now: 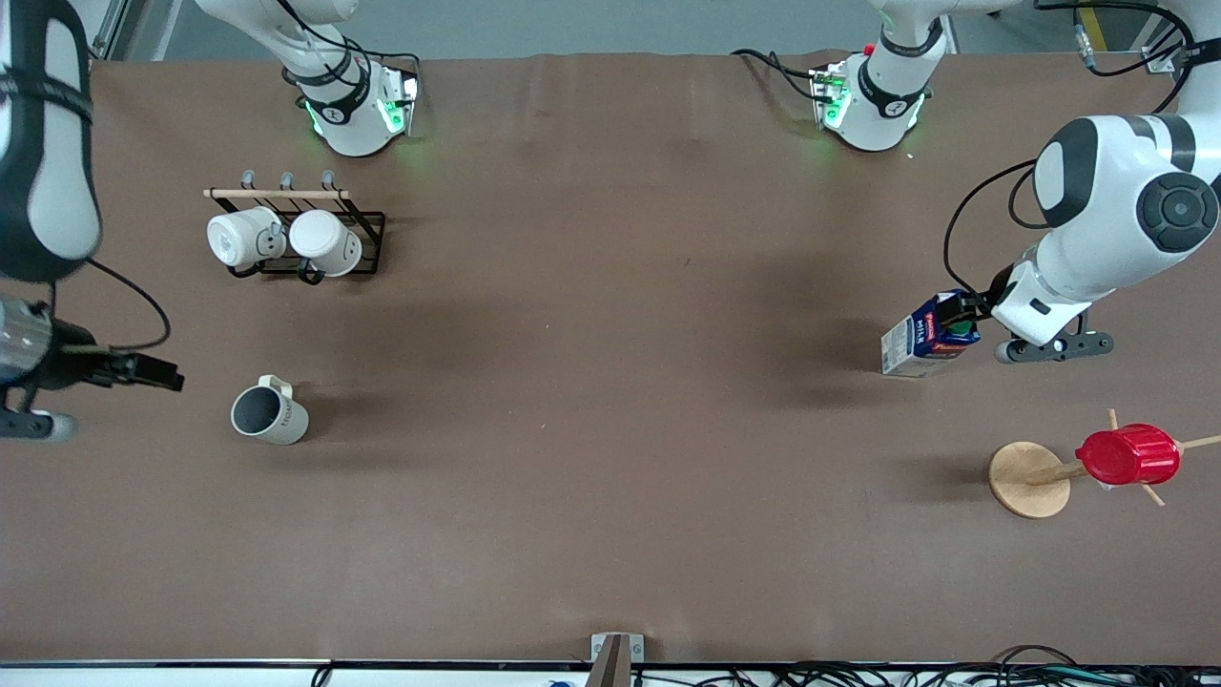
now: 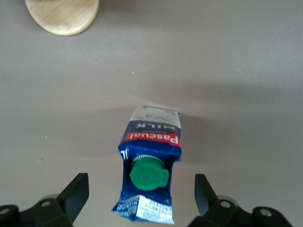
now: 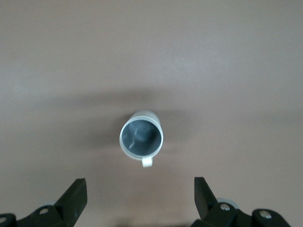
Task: Place cup and milk on table
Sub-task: 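Grasp the mug with the right gripper while the left gripper grasps the milk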
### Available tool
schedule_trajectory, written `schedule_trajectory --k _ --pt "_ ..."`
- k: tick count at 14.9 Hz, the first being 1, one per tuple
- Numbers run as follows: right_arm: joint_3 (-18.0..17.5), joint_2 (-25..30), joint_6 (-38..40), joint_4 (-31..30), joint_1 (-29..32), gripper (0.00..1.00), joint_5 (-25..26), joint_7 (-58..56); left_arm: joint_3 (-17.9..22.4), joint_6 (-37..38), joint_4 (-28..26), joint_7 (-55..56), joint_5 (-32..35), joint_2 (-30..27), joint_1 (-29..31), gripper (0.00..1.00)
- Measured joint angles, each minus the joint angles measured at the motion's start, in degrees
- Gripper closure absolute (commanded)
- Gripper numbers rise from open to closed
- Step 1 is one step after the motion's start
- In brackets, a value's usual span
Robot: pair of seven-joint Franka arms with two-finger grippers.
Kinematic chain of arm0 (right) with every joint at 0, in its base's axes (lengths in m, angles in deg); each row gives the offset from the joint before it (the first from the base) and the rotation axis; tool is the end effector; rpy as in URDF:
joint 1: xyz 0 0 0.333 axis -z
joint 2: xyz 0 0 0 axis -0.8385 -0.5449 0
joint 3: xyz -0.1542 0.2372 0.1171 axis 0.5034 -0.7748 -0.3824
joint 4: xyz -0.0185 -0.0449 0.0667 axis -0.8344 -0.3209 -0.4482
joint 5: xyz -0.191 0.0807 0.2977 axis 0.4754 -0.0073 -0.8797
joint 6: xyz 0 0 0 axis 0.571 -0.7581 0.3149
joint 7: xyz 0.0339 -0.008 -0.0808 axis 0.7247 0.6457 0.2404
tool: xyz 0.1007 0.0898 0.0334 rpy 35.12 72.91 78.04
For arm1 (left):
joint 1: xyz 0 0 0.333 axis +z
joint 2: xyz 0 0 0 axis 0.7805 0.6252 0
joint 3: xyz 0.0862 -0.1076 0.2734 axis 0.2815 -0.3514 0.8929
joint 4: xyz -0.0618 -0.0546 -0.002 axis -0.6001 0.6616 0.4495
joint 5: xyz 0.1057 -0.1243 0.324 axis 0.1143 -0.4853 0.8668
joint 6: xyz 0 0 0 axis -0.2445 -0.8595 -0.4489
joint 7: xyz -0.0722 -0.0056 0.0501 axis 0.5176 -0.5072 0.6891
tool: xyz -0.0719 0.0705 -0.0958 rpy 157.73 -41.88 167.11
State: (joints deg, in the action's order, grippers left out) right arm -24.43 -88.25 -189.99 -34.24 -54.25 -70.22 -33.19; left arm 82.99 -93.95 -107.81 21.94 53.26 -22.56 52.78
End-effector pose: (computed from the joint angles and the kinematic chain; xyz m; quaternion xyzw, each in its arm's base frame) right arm 0.6251 -0.0709 0.4090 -0.9994 0.0307 0.0169 0.0058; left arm 0.5181 -0.0190 0.3549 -0.9986 -0.0279 0.0421 0.0145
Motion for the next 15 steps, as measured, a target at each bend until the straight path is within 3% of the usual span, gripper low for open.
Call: schedule_trajectory --k 5,11,13,14,15 --pt "0.3 -2.4 -20.5 -13.8 0.0 0.0 0.0 -5.1 0.0 -5.7 -2.7 -0.3 0.0 0.9 0.2 0.01" --pt "0.7 -3.9 -28.5 -20.4 0.1 0.01 0.0 -8.5 -0.1 -6.4 -3.9 -0.7 0.0 1.7 0.2 0.02" --pt "0.7 -5.2 -29.9 -20.9 0.1 0.07 0.0 -8.6 -0.2 -6.4 -4.5 -2.2 0.0 2.0 0.2 0.05" --pt "0.7 -5.8 -31.0 -21.2 0.1 0.13 0.0 -8.6 -0.2 -6.4 -4.6 -3.0 0.0 2.2 0.2 0.07" --pt "0.7 -6.3 -32.4 -21.7 0.1 0.25 0.0 -8.7 -0.2 -6.4 -4.6 -3.6 0.0 2.4 0.2 0.08"
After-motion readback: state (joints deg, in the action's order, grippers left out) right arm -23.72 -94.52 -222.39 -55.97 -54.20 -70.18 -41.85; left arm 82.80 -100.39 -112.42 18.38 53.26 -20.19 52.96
